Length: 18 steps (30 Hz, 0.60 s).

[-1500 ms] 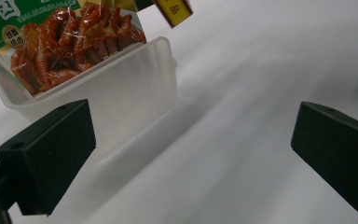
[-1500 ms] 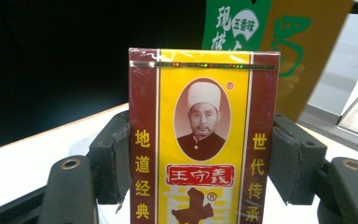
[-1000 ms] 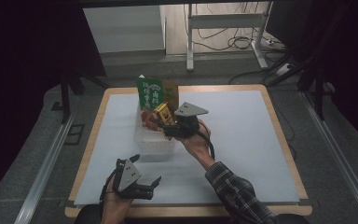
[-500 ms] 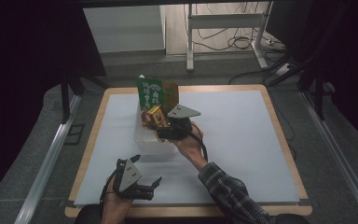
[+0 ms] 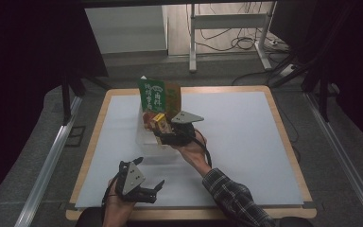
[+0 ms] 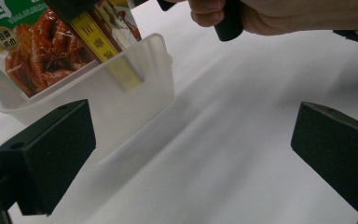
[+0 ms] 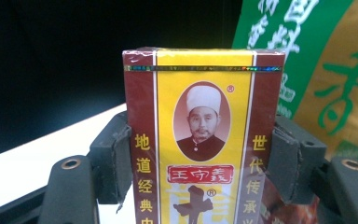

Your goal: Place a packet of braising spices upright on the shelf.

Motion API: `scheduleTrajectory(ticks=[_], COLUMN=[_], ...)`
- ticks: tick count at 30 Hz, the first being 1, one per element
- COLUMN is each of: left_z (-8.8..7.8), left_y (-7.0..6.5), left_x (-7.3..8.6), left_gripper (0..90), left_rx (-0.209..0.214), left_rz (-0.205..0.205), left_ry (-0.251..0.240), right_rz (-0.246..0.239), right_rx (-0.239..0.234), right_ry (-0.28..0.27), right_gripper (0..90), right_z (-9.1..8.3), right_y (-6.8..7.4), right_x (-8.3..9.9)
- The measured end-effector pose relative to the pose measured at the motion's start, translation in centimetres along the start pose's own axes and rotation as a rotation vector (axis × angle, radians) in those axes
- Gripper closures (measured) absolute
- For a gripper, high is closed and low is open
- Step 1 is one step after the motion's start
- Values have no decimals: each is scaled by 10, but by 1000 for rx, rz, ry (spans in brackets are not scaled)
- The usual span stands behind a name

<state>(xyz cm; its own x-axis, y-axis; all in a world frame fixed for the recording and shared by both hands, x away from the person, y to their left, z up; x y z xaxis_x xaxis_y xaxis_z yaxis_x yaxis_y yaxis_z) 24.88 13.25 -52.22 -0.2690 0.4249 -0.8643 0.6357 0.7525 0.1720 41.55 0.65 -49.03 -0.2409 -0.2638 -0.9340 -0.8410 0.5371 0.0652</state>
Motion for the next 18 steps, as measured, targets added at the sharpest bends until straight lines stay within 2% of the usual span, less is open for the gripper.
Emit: scheduleTrajectory(ticks=[6,8,11,14,18], left_z=[0,0,1,1,1], left_y=[0,0,-1,-1,-1], left_x=[0,0,0,0,0], left_gripper=[0,0,0,0,0], left_rx=[-3,-2,-3,-2,-2], left_rz=[4,10,12,13,14], left_ry=[1,6,8,9,10], right_rz=[22,1,-26,-21,15], right_rx=[2,8,19,22,15], right_ry=[59,99,121,143,159], right_gripper=[324,325,325,326,326], right_z=[-2,-2,-2,-1,-1], right_y=[-3,-3,0,-1,-4], right_x=[9,14,21,24,26])
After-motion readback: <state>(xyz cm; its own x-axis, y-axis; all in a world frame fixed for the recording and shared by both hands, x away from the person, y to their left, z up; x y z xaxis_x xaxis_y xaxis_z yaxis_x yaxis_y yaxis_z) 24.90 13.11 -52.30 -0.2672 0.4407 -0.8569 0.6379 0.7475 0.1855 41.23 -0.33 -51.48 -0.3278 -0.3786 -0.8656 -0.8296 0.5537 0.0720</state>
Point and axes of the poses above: each handheld gripper's, and its own axes: z roughly forward along the jaws, x roughly out of its underside, y roughly to its left, the point moved 4 cm from there along z, roughly forward along the jaws, and after that the axes turned 2 degrees about y, right-handed, at the moved point
